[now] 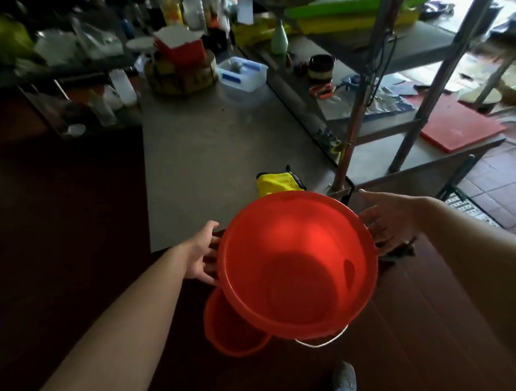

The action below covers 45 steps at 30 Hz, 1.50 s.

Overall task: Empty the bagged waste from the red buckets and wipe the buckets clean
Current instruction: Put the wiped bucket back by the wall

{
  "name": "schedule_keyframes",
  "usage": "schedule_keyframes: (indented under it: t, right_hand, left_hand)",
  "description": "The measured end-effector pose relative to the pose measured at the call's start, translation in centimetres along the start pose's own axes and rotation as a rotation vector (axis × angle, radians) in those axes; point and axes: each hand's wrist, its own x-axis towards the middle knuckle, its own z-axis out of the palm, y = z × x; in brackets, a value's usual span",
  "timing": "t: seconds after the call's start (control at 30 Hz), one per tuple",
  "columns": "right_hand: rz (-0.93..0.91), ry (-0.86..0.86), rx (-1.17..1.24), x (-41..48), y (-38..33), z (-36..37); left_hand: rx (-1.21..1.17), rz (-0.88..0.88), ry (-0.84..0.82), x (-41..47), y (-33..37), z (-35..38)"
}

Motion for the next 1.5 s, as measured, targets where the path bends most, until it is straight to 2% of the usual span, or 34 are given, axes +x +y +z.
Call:
schedule_keyframes:
  t: [0.23,0.4,0.57,0.9,1.13,1.33,1.5]
  right_hand:
    - [-0.112,0.032,-0.201,-6.1,-8.3,10.7]
    - [-0.143,0.0,-0.312,-7.3,-13.3,15.9]
    - [-0.163,-0.013,-0.356,-5.5,-19.9,17.8]
    - [-0.157,-0.119,-0.414,3.6,-33.2,19.6]
    - [-0.149,-0.104,-0.418,8.8,-36.1,21.7]
    - [-0.099,-0.038,-0.326,12.1,-34.8,24.0]
    - [-0.143,0.024,-0.266,12.3,-34.3,25.6]
  left_hand:
    - [-0.048,0.057,0.06,-8.0,2.4,-9.1]
    - [-0.049,0.073,0.136,-10.6,5.3,-13.8]
    - [-0.088,0.066,0.186,-10.2,9.8,-17.5]
    - [-0.172,0.034,0.332,-5.3,18.3,-21.5]
    - [-0.122,-0.009,0.431,-1.5,21.2,-23.1]
    - [-0.017,-0.025,0.411,1.7,22.5,-26.2]
    - [0.041,0.007,0.372,3.5,23.0,-28.7]
